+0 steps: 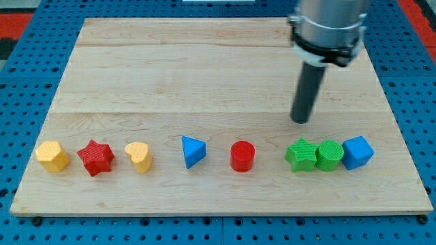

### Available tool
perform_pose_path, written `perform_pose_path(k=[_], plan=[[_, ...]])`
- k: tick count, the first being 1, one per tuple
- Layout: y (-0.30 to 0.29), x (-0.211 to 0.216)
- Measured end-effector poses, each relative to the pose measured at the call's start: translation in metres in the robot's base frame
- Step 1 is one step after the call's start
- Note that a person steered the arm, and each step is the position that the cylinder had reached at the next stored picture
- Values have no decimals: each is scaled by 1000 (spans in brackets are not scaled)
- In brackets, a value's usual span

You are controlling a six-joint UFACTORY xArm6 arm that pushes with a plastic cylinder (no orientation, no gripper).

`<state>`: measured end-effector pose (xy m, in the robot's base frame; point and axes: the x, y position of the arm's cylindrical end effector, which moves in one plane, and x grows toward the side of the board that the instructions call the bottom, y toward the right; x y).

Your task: Push the blue cube towards the down of the board

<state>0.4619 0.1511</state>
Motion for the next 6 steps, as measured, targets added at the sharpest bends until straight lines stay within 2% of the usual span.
perform_pose_path(k=[2, 4, 5, 6], plan=[[56, 25], [64, 69], [84, 30], [60, 10]])
